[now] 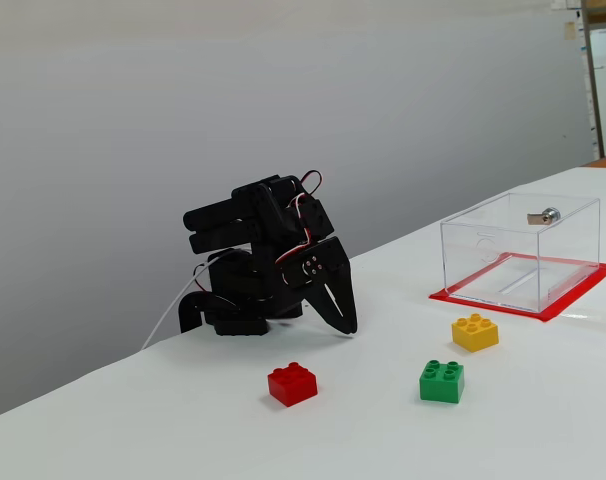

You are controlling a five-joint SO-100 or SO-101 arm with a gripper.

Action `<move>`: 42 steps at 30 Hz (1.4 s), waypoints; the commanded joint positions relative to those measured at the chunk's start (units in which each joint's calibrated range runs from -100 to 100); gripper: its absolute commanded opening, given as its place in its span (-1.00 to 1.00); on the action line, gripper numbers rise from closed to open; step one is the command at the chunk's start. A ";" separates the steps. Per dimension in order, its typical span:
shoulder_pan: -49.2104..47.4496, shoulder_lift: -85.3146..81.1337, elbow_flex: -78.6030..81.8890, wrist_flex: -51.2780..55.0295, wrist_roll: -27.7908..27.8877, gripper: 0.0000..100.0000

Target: Pick the red lego brick and place it into the transparent box

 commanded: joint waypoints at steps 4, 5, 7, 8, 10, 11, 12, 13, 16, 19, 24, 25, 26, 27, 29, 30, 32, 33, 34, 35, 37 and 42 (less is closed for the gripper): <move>0.19 -0.51 -1.33 0.38 0.06 -0.97; 0.12 -0.51 -1.33 0.38 0.06 -0.97; 0.12 -0.51 -1.33 0.38 0.06 -0.97; 0.12 -0.51 -1.33 0.38 0.06 -0.97; 0.04 -0.51 -1.33 0.38 0.06 -0.96; 0.04 -0.51 -1.33 0.38 0.06 -0.96; 0.04 -0.51 -1.33 0.38 0.06 -0.96; 0.04 -0.51 -1.33 0.38 0.06 -0.97; 0.04 -0.51 -1.33 0.38 0.06 -0.97; -0.03 -0.51 -1.43 0.21 -0.46 -0.97; 0.56 -0.42 -1.52 0.21 0.01 -0.97; 0.63 -0.42 -1.52 0.21 0.01 -0.97; 0.63 -0.42 -1.61 0.21 0.06 -0.97; 0.63 -0.34 -1.97 0.21 0.06 -0.97; 0.71 -0.08 -3.23 0.21 0.11 -0.97; 0.71 0.68 -4.05 0.21 0.11 -0.97; 0.71 3.40 -5.86 -0.66 0.11 -0.97; 0.78 5.43 -6.58 -1.62 0.11 -0.97; 0.93 7.55 -7.30 -2.58 0.11 -0.97; 1.60 9.76 -8.21 -3.71 0.11 -0.97; 3.44 13.75 -9.65 -6.58 0.11 -0.97; 10.32 21.05 -14.08 -12.67 0.11 -0.97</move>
